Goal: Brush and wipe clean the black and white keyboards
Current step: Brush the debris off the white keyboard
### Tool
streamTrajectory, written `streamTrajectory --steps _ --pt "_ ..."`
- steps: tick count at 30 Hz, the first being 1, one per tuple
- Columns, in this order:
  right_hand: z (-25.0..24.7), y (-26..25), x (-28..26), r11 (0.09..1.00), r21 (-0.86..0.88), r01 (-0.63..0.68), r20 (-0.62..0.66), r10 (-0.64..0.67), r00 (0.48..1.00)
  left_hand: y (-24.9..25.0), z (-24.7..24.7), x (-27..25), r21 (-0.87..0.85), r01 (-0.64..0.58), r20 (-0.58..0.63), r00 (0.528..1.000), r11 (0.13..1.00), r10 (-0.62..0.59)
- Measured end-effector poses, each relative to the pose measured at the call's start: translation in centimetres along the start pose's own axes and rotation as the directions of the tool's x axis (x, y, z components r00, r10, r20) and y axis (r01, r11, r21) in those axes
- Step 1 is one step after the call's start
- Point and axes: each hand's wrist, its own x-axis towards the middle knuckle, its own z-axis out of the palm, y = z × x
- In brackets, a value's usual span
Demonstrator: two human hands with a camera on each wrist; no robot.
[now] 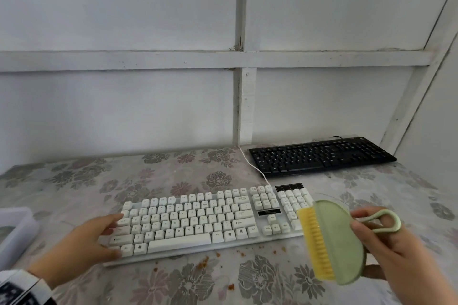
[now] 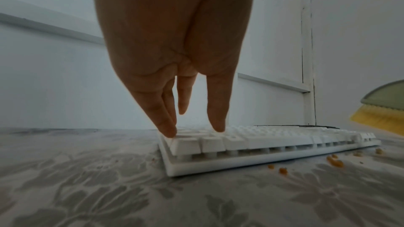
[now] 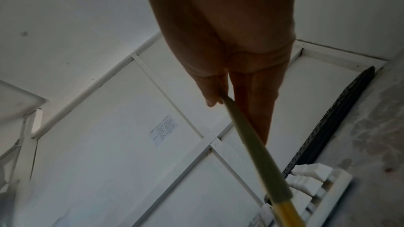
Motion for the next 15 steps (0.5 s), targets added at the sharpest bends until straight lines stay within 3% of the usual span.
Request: streamTrajectory --steps 3,8,12,15 --pt "-0.6 0.2 0.6 1.000 0.010 0.002 -0.020 -0.001 1.000 0.5 0.1 -0.1 -0.001 -0.065 -0.033 0.997 0.998 0.065" --pt "-0.7 -0.7 0.7 0.985 0.172 -0.006 0.036 -0.001 0.999 1.3 -0.2 -1.0 0.009 -0.182 -0.075 0.980 0.983 0.182" --pt "-0.2 -1.0 0.8 0.986 0.158 0.046 -0.041 -0.041 0.998 1.2 -1.2 -1.6 -0.003 -0.237 -0.112 0.965 0.971 0.235" --pt "1.5 -2.4 0.2 0.985 0.130 0.114 0.013 -0.117 0.993 0.2 -2.5 -1.9 -0.028 -0.256 -0.117 0.961 0.966 0.251"
